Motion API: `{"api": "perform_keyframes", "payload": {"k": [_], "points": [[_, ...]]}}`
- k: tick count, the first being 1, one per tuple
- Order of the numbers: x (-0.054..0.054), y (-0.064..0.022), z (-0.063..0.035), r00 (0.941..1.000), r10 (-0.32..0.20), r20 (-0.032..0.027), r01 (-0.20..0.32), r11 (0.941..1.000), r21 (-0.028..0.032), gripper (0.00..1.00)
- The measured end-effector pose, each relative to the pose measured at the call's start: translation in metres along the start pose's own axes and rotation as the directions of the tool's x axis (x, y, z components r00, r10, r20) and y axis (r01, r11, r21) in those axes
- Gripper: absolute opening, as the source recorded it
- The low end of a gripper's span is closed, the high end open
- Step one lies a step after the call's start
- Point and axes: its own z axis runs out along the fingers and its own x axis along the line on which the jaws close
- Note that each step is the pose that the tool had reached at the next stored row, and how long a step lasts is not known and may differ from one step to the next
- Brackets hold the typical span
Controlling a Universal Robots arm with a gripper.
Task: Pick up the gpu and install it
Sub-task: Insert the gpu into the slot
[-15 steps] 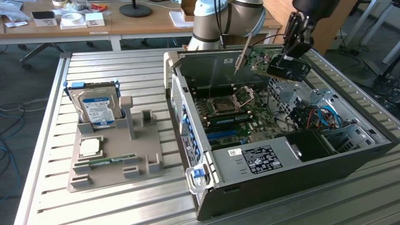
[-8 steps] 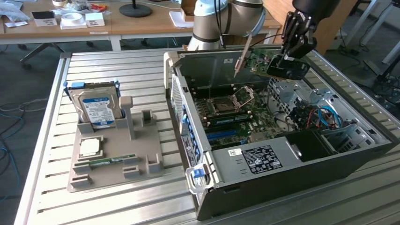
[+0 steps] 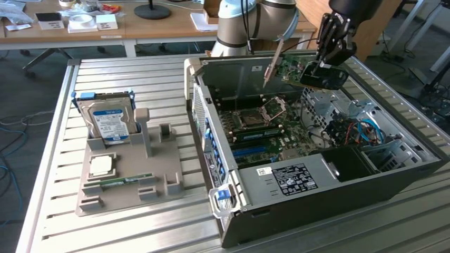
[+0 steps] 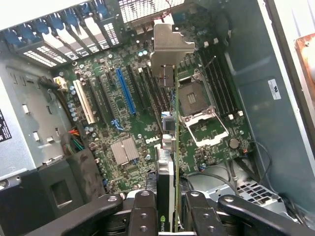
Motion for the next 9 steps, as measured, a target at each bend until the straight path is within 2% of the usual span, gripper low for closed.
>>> {"api": "perform_keyframes", "payload": {"k": [5, 9], "points": [[0.0, 0.0, 0.0001, 0.9986, -0.053, -0.0022, 0.053, 0.9986, -0.0023, 0.27], [0.0, 0.0, 0.0002, 0.9927, -0.12, -0.005, 0.12, 0.9927, -0.0054, 0.27]]}}
